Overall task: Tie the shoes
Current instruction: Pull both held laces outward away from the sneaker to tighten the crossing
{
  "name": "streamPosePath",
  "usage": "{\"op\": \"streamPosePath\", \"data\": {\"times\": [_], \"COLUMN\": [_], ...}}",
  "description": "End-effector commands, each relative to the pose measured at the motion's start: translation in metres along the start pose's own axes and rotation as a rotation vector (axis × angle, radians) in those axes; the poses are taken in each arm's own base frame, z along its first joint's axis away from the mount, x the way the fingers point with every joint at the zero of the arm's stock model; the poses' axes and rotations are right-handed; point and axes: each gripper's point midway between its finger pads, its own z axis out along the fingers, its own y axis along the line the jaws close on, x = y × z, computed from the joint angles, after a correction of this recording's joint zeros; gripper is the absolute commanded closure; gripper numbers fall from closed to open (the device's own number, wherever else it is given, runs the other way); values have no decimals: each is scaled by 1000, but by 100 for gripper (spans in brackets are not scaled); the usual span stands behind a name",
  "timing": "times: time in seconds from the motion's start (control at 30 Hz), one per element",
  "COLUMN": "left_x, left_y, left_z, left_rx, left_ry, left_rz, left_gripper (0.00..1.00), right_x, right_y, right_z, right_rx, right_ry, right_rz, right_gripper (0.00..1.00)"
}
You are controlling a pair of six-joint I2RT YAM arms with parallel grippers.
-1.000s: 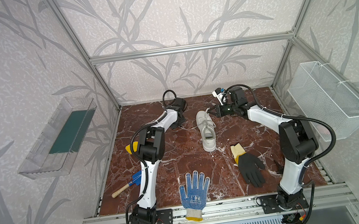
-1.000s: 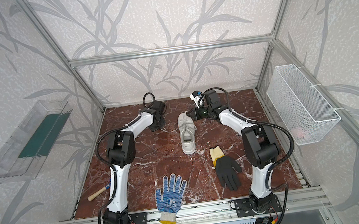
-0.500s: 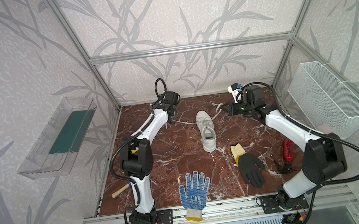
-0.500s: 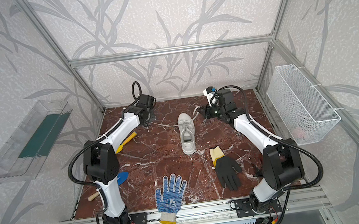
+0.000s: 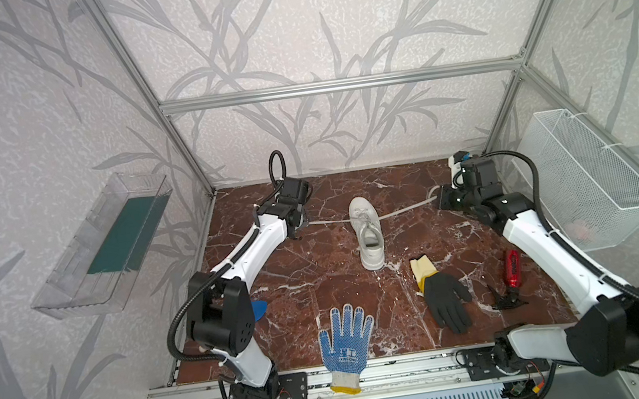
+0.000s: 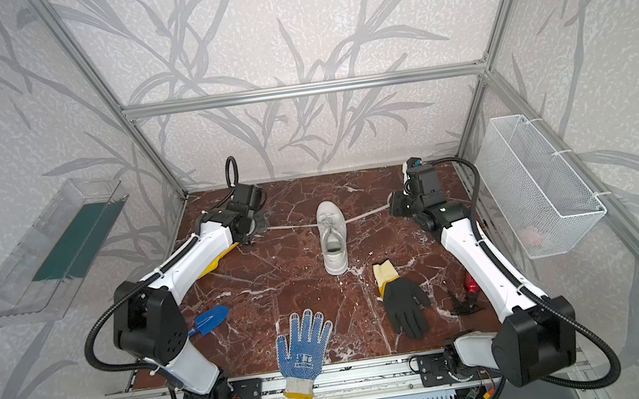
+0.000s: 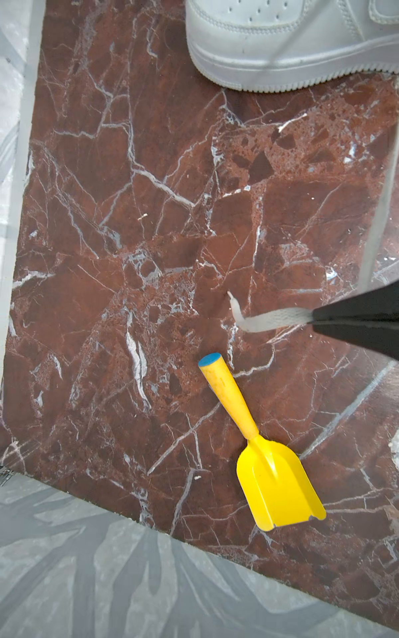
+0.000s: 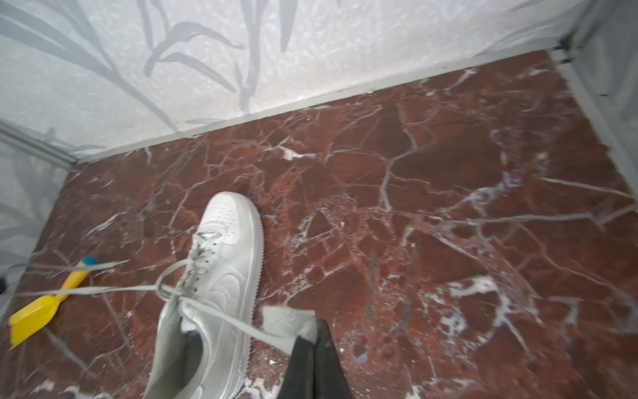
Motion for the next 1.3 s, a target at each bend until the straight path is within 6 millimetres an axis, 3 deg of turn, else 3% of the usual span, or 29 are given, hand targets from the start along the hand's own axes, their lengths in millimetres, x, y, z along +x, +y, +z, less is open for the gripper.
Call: {"op": "streamPosePath", "data": {"times": [0.0,0.33,0.7,0.93,1.27], "left_x": [-2,7,17,30,48], "left_y": [11,23,26,34,46], "left_z": [-1,-5,4,17,39], "left_rx": [-37,-76,-106,-143,-161], "left_ry": [-29,-26,0,34,102], "left_rz": [18,25,42,52,40], "left_gripper": [100,100,100,100,100], "right_x": [0,2,14,48,81], "right_y": [-44,-104,-141,-160,-184], "right_z": [-18,-33,-27,-9,12], "right_rx": [221,487,703,764,798], "right_ry": [-44,-84,-42,58,180], "right_rz": [24,-1,3,60,142], "right_gripper": [100,100,100,100,100]}}
